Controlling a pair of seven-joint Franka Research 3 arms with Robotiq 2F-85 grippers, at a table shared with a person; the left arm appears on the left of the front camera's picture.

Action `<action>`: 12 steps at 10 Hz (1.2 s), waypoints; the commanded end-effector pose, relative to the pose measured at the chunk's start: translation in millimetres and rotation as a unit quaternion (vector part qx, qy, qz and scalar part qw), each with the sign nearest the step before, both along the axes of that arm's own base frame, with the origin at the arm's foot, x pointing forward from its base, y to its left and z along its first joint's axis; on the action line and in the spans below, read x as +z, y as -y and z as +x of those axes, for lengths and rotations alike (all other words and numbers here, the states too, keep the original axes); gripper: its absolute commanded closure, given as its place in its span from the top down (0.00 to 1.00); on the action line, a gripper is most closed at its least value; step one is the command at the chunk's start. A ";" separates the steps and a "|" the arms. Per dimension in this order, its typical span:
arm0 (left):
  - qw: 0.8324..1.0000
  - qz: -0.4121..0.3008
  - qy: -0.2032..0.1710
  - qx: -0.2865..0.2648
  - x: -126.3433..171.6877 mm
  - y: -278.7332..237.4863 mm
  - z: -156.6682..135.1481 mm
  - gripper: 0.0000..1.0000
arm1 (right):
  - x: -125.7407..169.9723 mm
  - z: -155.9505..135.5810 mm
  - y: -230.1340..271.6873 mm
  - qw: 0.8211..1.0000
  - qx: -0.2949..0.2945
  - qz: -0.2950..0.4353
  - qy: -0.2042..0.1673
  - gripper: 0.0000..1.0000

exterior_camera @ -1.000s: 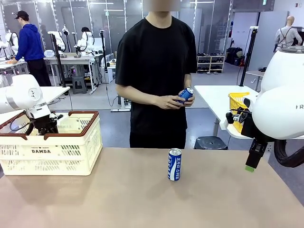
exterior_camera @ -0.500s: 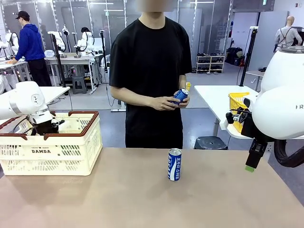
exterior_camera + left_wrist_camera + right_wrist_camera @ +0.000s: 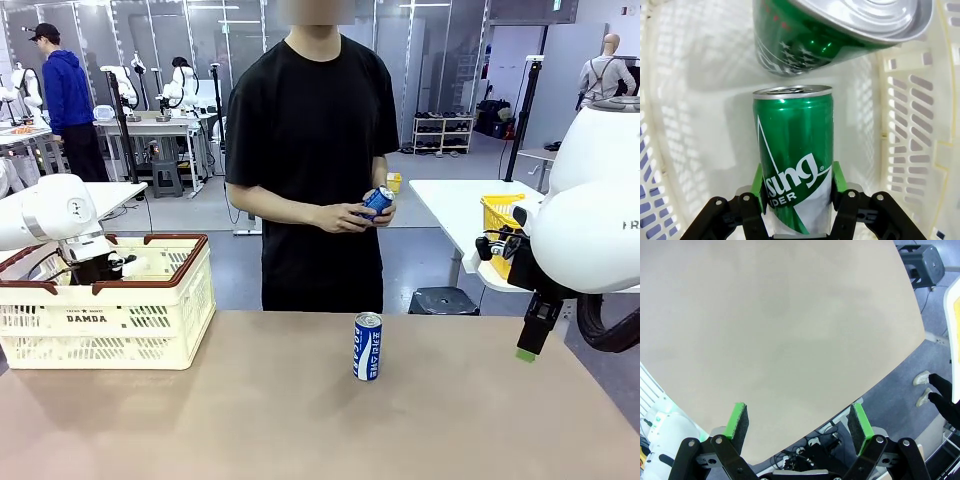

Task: Place the drinks into the Shopping basket.
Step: Pick up one drink and place it into the Shopping basket.

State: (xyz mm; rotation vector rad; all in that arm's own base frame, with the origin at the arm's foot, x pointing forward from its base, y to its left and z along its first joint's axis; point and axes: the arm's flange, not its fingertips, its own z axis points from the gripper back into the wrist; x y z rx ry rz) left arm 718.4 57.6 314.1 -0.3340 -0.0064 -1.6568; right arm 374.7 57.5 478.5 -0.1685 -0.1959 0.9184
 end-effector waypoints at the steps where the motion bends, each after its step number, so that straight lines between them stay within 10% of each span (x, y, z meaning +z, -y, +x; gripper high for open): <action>1: 1.000 0.015 -0.015 -0.010 7.4 -2.8 20.4 0.58 | -1.2 -0.1 0.8 1.000 -0.001 0.001 -0.001 1.00; 10: 0.998 0.044 -0.040 0.032 -9.3 -4.0 26.2 0.58 | -1.2 -0.1 0.8 1.000 -0.001 0.001 -0.001 1.00; 12: 0.998 0.024 -0.041 0.040 -7.0 -5.3 20.9 0.77 | -1.2 -0.1 0.8 1.000 -0.001 0.001 -0.001 1.00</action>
